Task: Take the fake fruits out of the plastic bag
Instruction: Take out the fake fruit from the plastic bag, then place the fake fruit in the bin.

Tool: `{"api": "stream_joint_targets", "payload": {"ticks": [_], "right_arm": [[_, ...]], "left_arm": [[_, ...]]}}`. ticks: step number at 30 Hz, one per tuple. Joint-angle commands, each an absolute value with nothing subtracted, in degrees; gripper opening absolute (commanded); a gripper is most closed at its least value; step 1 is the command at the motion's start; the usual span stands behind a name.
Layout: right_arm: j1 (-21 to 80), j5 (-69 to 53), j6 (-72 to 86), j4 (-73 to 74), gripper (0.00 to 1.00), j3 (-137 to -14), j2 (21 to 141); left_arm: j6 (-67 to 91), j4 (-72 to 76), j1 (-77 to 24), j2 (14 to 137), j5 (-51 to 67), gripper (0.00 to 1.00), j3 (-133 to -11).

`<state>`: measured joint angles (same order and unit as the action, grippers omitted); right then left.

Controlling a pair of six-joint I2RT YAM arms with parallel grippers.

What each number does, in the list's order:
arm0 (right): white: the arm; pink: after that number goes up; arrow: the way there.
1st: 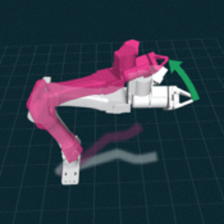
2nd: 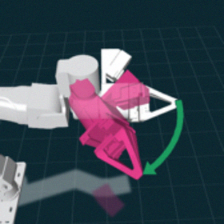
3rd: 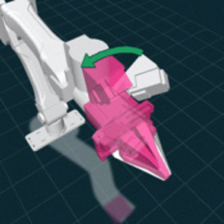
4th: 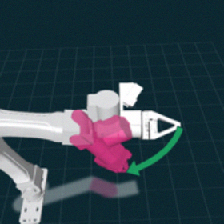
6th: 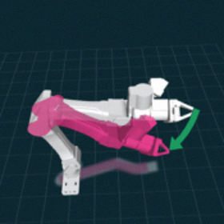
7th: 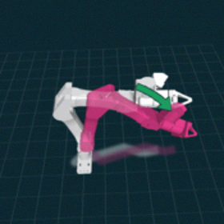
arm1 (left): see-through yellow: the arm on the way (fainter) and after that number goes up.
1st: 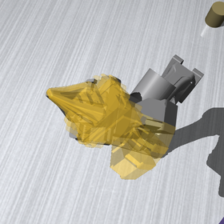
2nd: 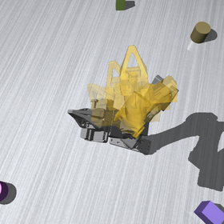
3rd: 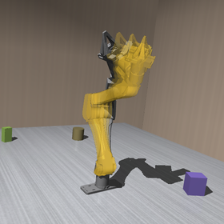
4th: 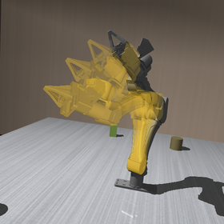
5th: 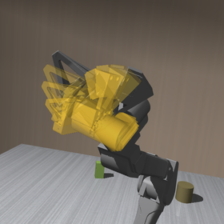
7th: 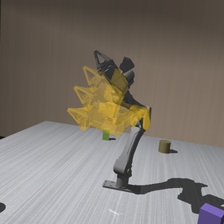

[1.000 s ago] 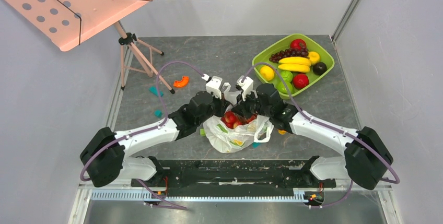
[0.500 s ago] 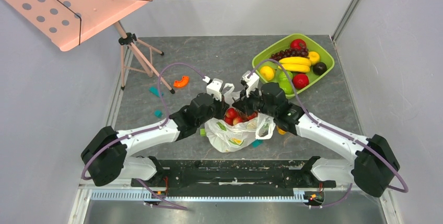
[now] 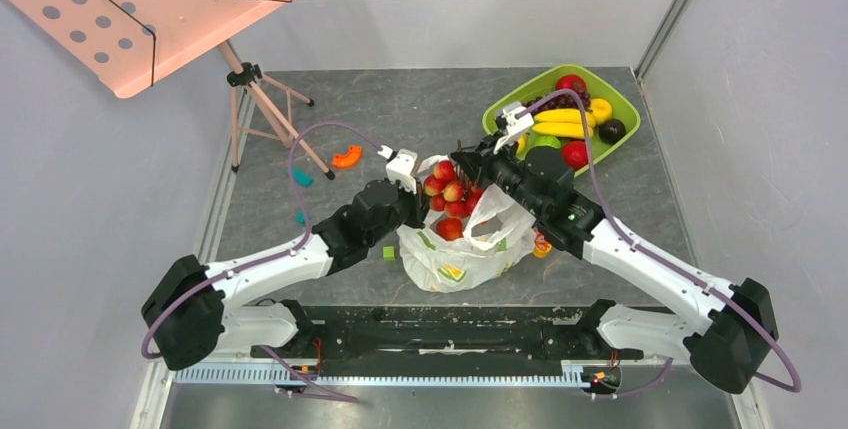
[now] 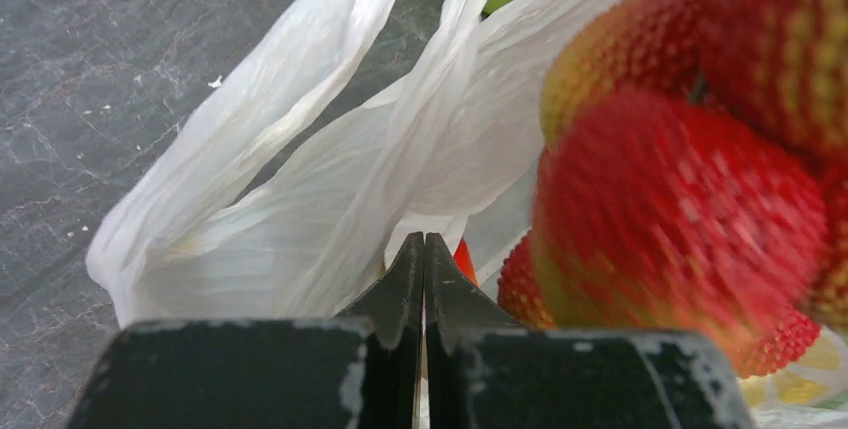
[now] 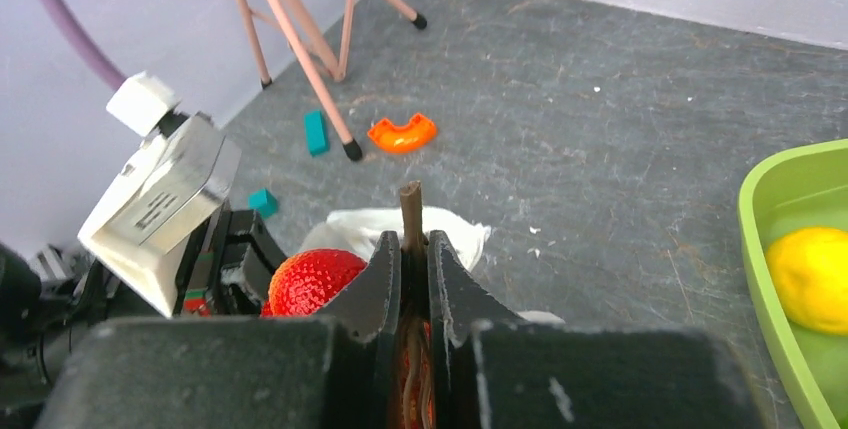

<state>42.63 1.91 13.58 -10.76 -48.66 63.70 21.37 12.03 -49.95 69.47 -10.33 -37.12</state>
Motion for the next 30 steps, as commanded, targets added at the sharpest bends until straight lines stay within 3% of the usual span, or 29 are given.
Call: {"api": "stream_joint_targets", "payload": {"ticks": [1,14,30], "right_arm": [[42.72,6.60,19.20,-18.61,0.00,-52.88,64.23],[41.44,7.04,22.46,-16.75,0.00,-66.82,70.20],[20.13,8.84,17.47,-6.45,0.00,-78.66,78.19]], "left_arm": [[20.72,11.68,-50.00,66.46,-11.68,0.02,-37.53],[21.41,11.63,-50.01,65.05,-11.88,0.02,-35.89],[21.40,10.66,-50.01,63.73,-9.33,0.02,-36.12]]}}
